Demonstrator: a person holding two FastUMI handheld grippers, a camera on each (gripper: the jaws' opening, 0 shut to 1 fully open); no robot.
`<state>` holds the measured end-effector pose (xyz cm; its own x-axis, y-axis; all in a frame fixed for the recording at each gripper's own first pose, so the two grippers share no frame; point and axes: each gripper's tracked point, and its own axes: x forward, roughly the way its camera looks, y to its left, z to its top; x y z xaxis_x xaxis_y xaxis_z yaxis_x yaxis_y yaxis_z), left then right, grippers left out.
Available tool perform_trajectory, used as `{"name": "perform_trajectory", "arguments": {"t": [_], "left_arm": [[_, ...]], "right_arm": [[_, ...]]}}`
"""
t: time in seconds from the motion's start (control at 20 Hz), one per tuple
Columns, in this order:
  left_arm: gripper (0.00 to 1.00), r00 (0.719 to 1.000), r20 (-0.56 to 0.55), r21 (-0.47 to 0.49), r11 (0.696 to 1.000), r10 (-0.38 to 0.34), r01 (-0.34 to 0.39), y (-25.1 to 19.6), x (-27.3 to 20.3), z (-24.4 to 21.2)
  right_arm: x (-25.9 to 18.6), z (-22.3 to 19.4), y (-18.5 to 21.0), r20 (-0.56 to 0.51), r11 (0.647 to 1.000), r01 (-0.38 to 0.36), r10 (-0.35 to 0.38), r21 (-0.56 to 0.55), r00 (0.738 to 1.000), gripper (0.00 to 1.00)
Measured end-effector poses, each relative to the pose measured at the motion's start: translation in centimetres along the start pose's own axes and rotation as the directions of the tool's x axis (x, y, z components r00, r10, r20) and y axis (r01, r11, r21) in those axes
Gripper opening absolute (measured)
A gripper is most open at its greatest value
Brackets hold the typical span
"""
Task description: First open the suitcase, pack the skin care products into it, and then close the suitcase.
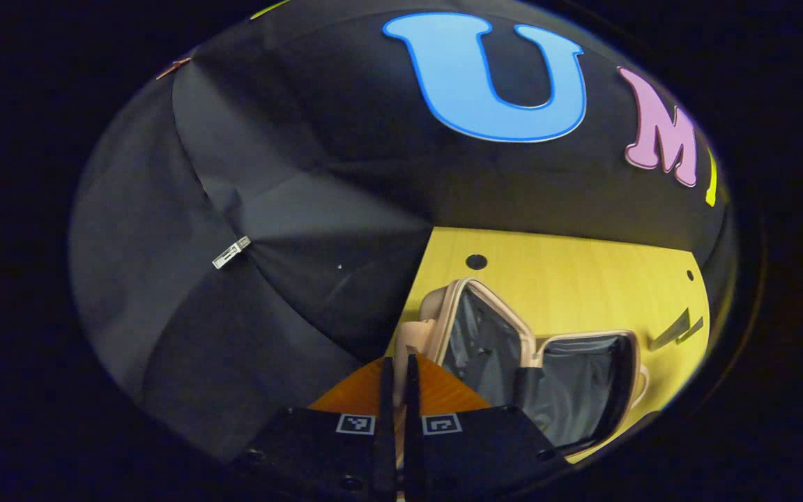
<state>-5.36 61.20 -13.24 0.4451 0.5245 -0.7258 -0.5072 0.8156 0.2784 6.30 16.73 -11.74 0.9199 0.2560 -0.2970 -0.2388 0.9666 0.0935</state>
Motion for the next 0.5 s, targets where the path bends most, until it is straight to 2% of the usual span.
{"name": "perform_trajectory", "arguments": {"t": [0.15,0.3,0.35,0.4,0.5], "left_arm": [[0.10,0.994,-0.110,-0.060,0.998,-0.022,0.015,3.2,6.5,-4.1],[0.10,0.976,-0.197,-0.165,0.985,-0.089,0.057,4.3,12.4,-9.1],[0.13,0.969,-0.219,-0.202,0.977,-0.112,0.067,4.8,13.7,-10.6],[0.11,0.962,-0.232,-0.241,0.967,-0.142,0.085,5.0,14.6,-11.8],[0.17,0.963,-0.217,-0.265,0.959,-0.161,0.101,5.8,16.0,-12.5]], "right_arm": [[1.4,-1.2,1.4,-0.041,0.997,0.068,-0.067,0.027,0.997,0.96],[1.5,-3.3,1.6,-0.136,0.989,0.138,-0.131,0.044,0.982,0.96],[1.1,-3.7,1.3,-0.161,0.986,0.162,-0.154,0.042,0.975,0.97],[0.8,-4.1,1.1,-0.178,0.982,0.184,-0.175,0.036,0.969,0.98],[0.5,-4.7,0.7,-0.198,0.976,0.215,-0.208,0.013,0.958,0.97]]}}
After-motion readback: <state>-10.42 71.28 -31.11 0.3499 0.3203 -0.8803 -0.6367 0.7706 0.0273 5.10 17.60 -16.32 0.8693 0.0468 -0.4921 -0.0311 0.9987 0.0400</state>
